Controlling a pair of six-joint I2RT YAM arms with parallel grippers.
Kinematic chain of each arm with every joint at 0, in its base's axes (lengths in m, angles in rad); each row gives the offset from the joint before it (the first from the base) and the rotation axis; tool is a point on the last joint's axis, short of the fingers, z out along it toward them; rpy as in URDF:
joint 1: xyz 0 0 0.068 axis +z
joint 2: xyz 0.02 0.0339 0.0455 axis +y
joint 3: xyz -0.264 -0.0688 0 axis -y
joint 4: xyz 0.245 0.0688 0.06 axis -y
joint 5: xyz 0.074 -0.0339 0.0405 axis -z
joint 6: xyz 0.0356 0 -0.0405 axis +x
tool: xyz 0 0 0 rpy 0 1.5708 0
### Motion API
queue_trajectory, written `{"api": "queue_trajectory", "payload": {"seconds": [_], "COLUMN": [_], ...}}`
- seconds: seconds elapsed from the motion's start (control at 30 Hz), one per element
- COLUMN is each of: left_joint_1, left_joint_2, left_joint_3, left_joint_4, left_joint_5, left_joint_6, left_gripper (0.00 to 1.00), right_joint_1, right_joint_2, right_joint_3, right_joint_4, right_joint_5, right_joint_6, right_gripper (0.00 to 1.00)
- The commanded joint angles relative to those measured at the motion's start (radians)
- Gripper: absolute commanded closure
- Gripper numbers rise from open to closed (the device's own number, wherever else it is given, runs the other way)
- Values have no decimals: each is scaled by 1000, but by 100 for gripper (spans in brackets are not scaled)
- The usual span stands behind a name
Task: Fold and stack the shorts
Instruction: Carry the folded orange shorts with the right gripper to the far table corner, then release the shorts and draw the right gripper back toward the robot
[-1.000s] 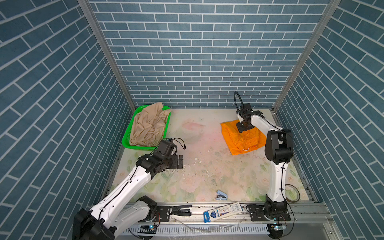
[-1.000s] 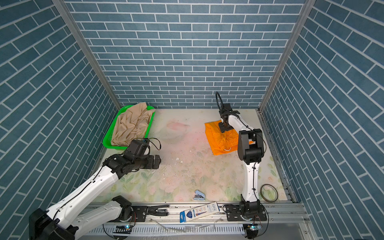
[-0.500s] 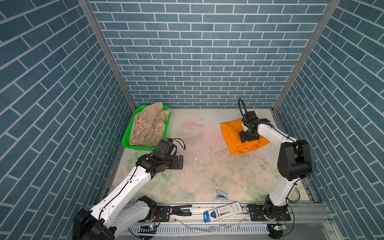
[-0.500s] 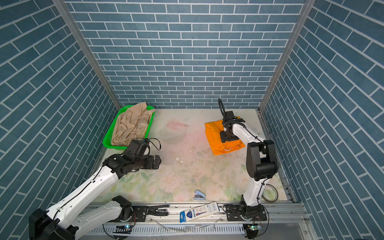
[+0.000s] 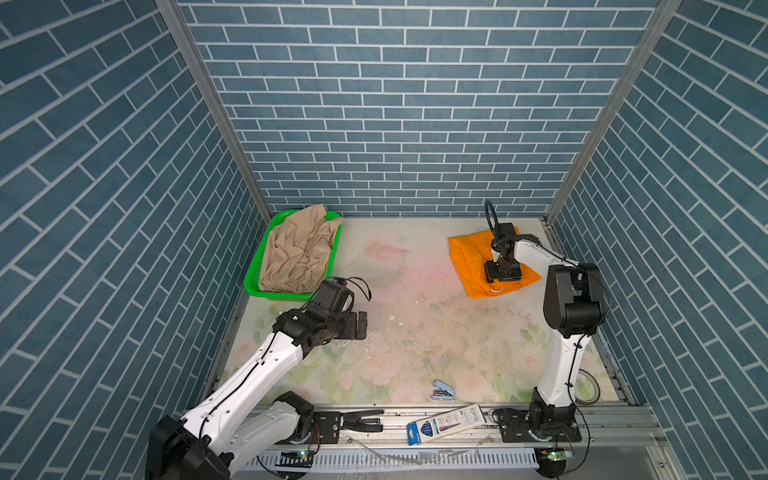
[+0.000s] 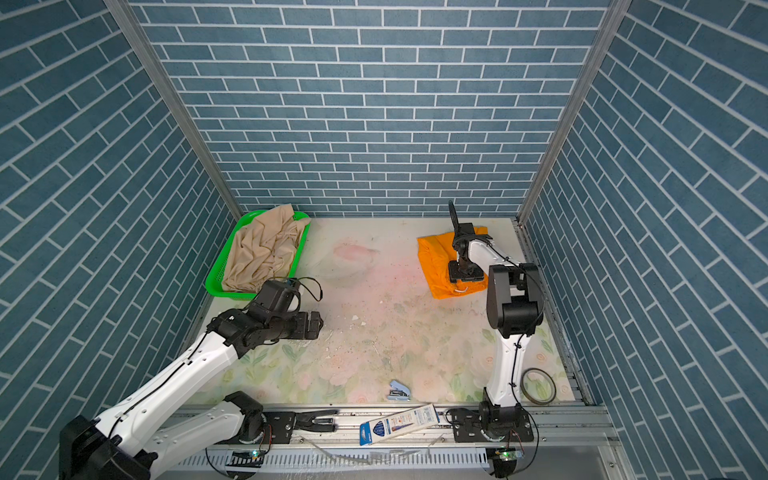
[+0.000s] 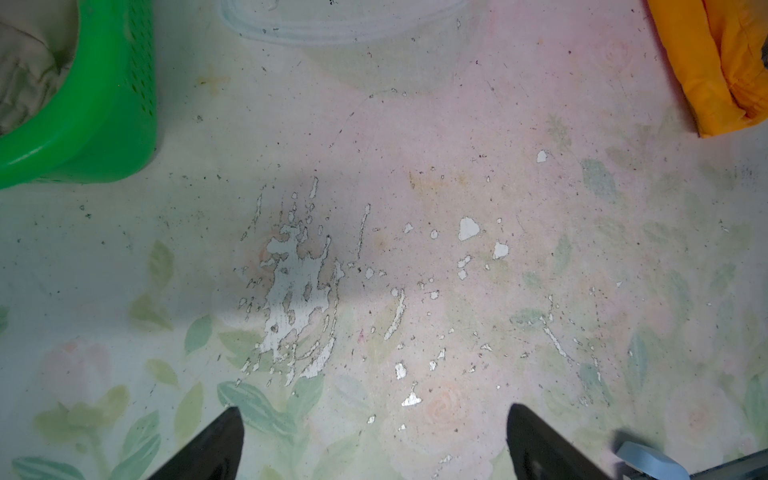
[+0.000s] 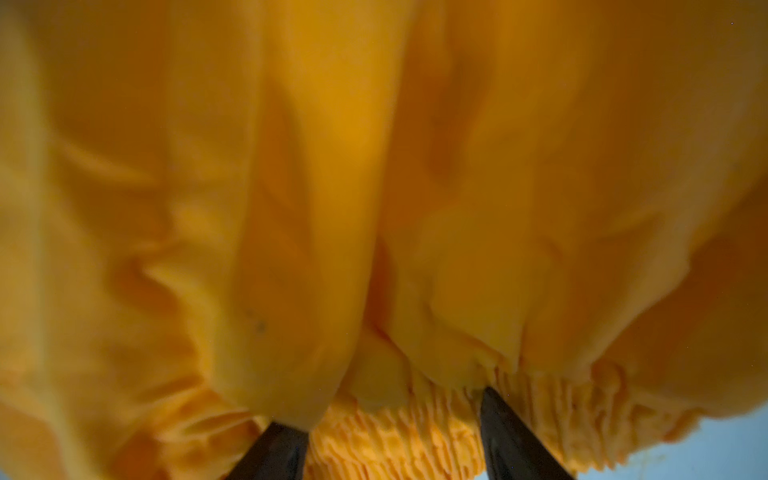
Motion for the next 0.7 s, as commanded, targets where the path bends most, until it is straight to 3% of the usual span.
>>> {"api": "queue_trajectory", "payload": {"seconds": [0.0, 0.17, 0.33, 0.53, 0.67], "left_joint_1": [10, 18, 37, 56, 79], "left_joint_2": [-11, -23, -30, -20, -17], "left_joint_3": [-20, -13, 5, 32, 94], "left_joint_4": [12, 14, 7, -6, -38], "left_joint_5": [-10, -16, -20, -19, -49], "left_joint_6": [-5, -5, -5, 5, 33], "left_gripper": [0, 0, 0, 0, 0], "right_joint_1": [-31, -69, -100, -113, -113], "right_joint_2": [88, 204, 212, 138, -6], "right_joint_3": [85, 255, 289, 198, 87], "right_joint_4": [-7, -59, -63, 0, 112], "right_joint_5": [31, 44, 51, 8, -47], "right_joint_6": [8, 9, 27, 56, 61], "right_gripper": [34, 34, 34, 34, 34]}}
